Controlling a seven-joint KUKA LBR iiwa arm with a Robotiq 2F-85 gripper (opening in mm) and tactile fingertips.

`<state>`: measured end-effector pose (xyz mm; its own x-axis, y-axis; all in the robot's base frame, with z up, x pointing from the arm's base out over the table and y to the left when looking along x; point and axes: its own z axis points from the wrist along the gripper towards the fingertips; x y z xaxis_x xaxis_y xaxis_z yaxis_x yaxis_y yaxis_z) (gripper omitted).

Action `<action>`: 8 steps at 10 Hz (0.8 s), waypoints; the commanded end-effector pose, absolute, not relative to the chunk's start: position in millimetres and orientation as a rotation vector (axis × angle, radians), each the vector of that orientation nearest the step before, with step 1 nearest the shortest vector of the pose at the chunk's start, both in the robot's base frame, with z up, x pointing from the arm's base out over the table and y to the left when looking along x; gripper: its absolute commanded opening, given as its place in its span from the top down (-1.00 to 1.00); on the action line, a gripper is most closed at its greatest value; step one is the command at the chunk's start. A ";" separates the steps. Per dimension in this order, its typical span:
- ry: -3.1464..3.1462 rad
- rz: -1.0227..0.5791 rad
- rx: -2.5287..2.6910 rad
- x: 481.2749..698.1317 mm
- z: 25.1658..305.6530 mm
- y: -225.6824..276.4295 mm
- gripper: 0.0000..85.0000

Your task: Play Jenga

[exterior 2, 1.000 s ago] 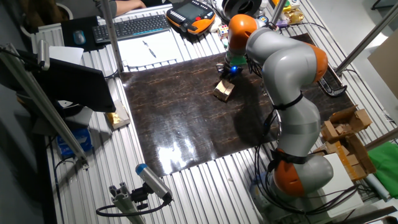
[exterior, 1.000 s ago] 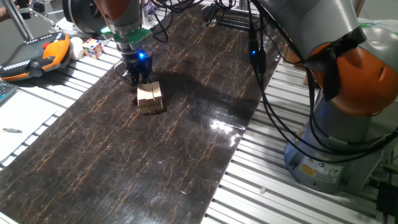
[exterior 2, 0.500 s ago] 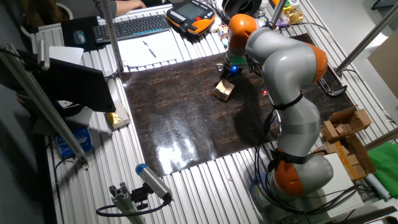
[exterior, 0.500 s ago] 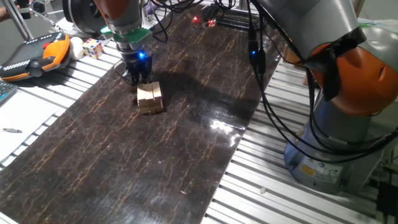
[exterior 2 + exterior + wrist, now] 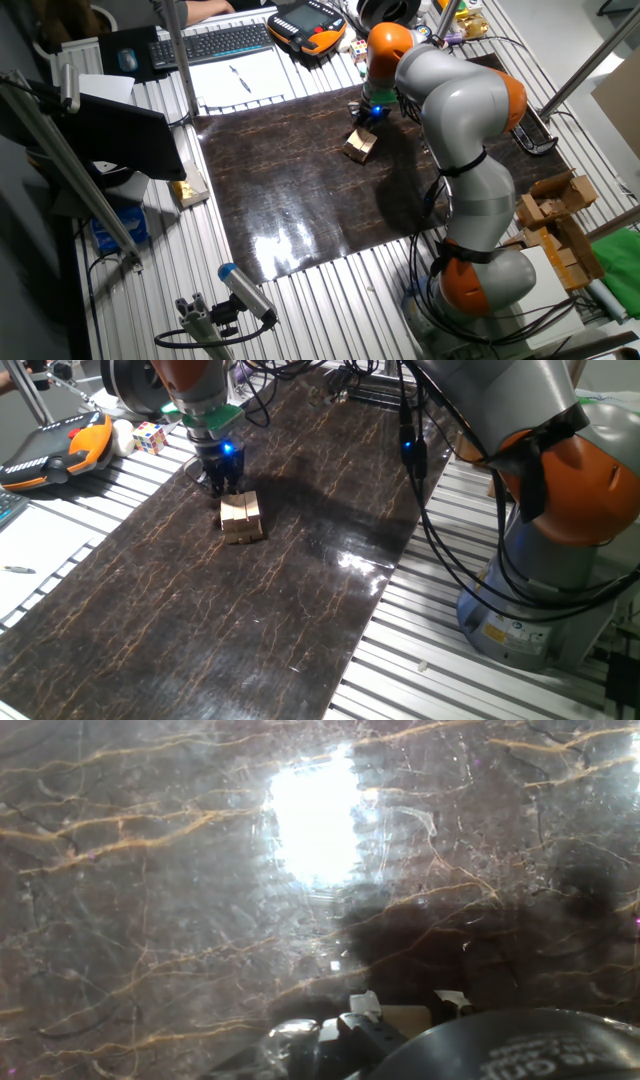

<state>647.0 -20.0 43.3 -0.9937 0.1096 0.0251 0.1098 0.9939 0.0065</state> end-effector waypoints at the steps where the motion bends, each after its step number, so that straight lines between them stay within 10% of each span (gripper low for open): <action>1: -3.114 -0.008 -0.171 647.1 43.3 -20.4 0.22; 8: -3.118 0.013 -0.128 648.3 43.3 -23.6 0.22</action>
